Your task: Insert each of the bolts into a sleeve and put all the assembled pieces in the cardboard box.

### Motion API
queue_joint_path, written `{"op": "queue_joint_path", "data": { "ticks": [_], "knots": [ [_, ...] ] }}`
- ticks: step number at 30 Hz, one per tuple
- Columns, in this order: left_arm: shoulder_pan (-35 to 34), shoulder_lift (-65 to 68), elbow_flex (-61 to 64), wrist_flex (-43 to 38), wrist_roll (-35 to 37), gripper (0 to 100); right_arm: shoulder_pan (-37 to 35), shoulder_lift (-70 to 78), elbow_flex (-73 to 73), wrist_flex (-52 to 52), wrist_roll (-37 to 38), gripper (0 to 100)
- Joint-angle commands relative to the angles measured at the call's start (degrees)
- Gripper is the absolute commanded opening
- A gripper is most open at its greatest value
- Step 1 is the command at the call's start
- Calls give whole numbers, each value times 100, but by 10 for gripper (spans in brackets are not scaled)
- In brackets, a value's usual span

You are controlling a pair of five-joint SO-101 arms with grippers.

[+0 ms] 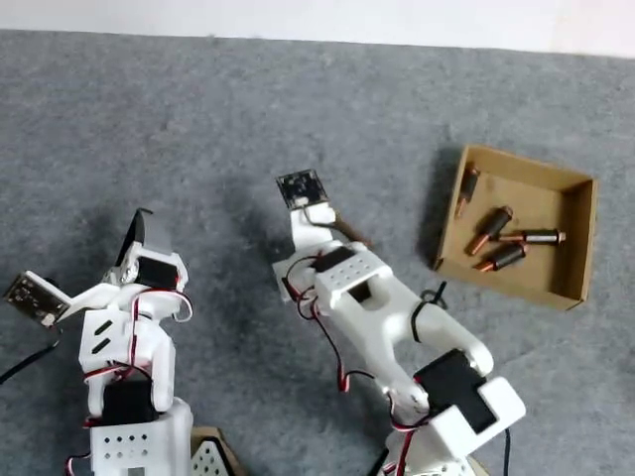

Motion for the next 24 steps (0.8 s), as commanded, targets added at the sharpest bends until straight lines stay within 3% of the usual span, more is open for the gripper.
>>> {"op": "queue_joint_path", "data": {
  "ticks": [1, 11, 15, 20, 24],
  "knots": [
    [-13, -84, 110, 18, -53, 7, 171, 242, -312, 13, -387, 135],
    [-13, -84, 110, 18, -53, 7, 514, 251, -312, 418, -422, 132],
    [-13, -84, 110, 18, -53, 7, 514, 242, -699, 1130, -387, 33],
    [-13, -84, 110, 35, -53, 7, 505, 215, -980, 1200, 651, 4],
    [-13, -84, 110, 35, -53, 7, 541, -409, -892, 1367, 686, 5]
  ]
}}
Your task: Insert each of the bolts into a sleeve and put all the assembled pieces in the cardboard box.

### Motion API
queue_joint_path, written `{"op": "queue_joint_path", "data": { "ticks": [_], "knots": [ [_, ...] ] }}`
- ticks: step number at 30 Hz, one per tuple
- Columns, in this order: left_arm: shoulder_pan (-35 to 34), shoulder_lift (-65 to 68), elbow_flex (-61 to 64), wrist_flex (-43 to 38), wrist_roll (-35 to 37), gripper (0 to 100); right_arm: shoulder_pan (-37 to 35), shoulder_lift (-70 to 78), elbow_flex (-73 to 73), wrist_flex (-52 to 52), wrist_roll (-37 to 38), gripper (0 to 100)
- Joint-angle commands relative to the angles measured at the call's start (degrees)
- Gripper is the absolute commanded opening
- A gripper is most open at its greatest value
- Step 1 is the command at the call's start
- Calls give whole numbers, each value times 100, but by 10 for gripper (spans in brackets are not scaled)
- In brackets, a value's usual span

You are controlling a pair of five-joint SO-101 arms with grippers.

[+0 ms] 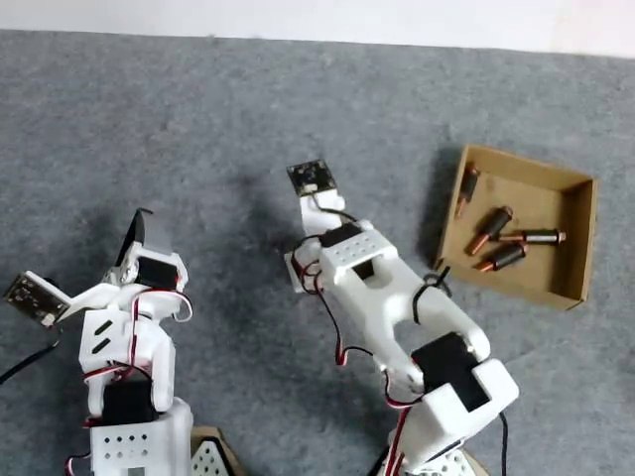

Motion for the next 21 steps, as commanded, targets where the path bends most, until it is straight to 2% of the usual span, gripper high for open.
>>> {"op": "queue_joint_path", "data": {
  "ticks": [1, 7, 9, 13, 17, 21],
  "knots": [
    [-13, -84, 110, 35, -53, 7, 145, -831, 48, 84, 123, 5],
    [-13, -84, 110, 44, -53, 7, 505, -2668, 1587, -927, 149, 5],
    [-22, -84, 110, 44, -114, 7, 611, -3275, 2202, -1481, 545, 5],
    [4, -84, 92, 264, -1152, 7, 734, -4356, 3327, -2440, 1178, 5],
    [453, -84, 84, 492, -1732, 7, 831, -5393, 4215, -3046, 1187, 5],
    [716, -84, 92, 677, -2620, 7, 1033, -6396, 4831, -3327, 1204, 5]
  ]
}}
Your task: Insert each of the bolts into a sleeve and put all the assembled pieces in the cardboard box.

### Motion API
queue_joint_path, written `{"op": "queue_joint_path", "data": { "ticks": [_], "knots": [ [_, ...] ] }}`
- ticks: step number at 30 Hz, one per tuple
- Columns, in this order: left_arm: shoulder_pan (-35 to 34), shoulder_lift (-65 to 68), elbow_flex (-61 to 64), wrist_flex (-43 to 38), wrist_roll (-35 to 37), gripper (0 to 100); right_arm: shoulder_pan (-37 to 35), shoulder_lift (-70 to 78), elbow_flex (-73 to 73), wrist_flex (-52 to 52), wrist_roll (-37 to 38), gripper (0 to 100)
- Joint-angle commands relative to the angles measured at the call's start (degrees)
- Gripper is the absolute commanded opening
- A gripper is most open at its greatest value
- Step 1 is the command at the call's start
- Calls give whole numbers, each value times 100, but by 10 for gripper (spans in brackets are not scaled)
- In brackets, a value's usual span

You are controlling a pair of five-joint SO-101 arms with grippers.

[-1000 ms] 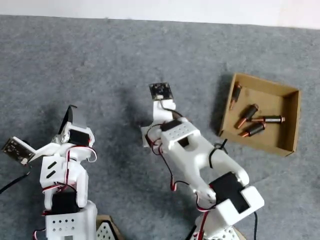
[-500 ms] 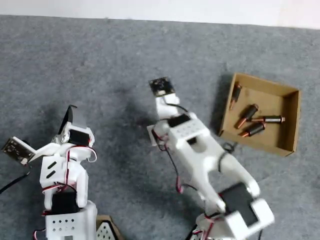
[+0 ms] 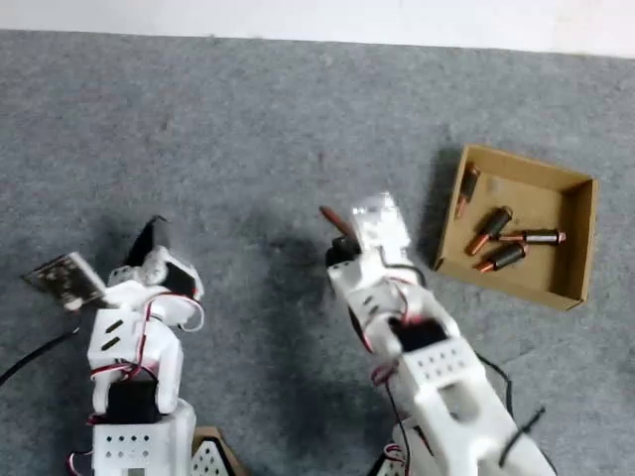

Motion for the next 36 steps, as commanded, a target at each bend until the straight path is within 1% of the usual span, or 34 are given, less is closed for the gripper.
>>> {"op": "queue_joint_path", "data": {
  "ticks": [1, 4, 6, 7, 9, 10, 12, 13, 16, 18, 19, 21, 23, 24, 27, 29, 33, 36],
  "knots": [
    [171, -84, 92, 167, -905, 8, 295, -1007, 347, -400, 62, 5],
    [-22, -84, -48, 501, -2330, 8, 576, -1631, 760, -497, 62, 5],
    [-127, -84, -215, 800, -3068, 8, 734, -1991, 971, -488, 62, 5],
    [-136, -84, -277, 941, -3218, 8, 831, -2176, 1077, -470, 62, 5],
    [-110, -66, -356, 1222, -3253, 8, 1068, -2554, 1279, -470, 62, 5],
    [4, -40, -444, 1389, -3411, 8, 1218, -2756, 1385, -462, 62, 5],
    [409, -40, -629, 1644, -4519, 6, 1499, -3187, 1631, -462, 62, 5],
    [664, -31, -664, 1723, -4888, 6, 1613, -3415, 1771, -453, 53, 5],
    [1393, -31, -716, 1776, -5204, 6, 1868, -4136, 2220, -453, 44, 5],
    [1754, -13, -848, 1758, -5495, 6, 1974, -4620, 2536, -435, 53, 5],
    [1886, 48, -927, 1758, -5644, 6, 2009, -4787, 2624, -286, 44, 5],
    [2132, 435, -1174, 1609, -5793, 7, 2070, -5182, 2765, 356, 35, 5],
    [2352, 1200, -1481, 1319, -5802, 7, 2070, -5455, 2774, 778, 26, 5],
    [2440, 1710, -1684, 1134, -5802, 7, 2070, -5464, 2774, 813, 26, 5],
    [2747, 3547, -2519, 501, -5802, 13, 2079, -5402, 2765, 813, 26, 5],
    [3037, 4919, -3187, 176, -5802, 53, 2097, -5411, 2774, 813, 26, 5],
    [3468, 7398, -4690, 114, -5802, 139, 2097, -5411, 2774, 813, 35, 5],
    [3521, 8796, -5622, 132, -5820, 141, 2105, -5411, 2774, 813, 53, 5]
  ]
}}
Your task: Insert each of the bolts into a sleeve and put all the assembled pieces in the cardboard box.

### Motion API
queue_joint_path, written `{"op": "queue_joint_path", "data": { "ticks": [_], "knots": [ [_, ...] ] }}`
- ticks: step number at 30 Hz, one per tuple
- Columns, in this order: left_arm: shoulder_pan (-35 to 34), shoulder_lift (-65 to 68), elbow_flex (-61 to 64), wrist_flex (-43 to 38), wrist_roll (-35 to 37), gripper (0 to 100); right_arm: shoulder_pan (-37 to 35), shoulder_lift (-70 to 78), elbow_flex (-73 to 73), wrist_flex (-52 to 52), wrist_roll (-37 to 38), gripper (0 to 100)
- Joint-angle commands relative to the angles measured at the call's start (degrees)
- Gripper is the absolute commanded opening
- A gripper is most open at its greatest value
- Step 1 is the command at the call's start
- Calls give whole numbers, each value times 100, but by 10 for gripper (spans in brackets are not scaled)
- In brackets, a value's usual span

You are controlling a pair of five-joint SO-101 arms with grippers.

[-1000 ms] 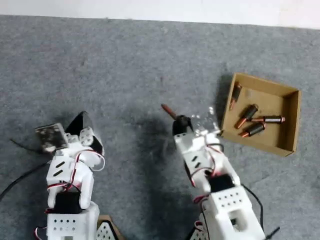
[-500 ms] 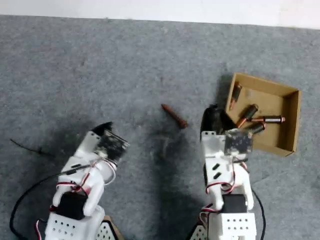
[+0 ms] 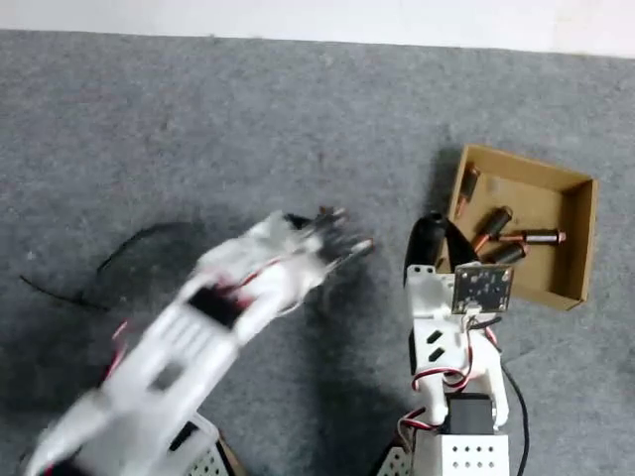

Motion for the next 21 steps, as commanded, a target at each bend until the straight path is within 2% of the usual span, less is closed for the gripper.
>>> {"op": "queue_joint_path", "data": {
  "ticks": [1, 3, 6, 18, 21],
  "knots": [
    [119, 1833, -1385, -26, -176, 141, 66, -119, 822, 13, 44, 5],
    [171, 2343, -1868, 281, -607, 143, 66, -119, 822, 13, 53, 5],
    [338, 2905, -2536, 642, -870, 144, 101, -119, 822, 13, 53, 5],
    [312, 5068, -4488, 703, -1705, 141, 277, -119, 822, 4, 35, 5],
    [233, 5481, -4848, 1081, -2119, 141, 277, -119, 822, 4, 35, 5]
  ]
}}
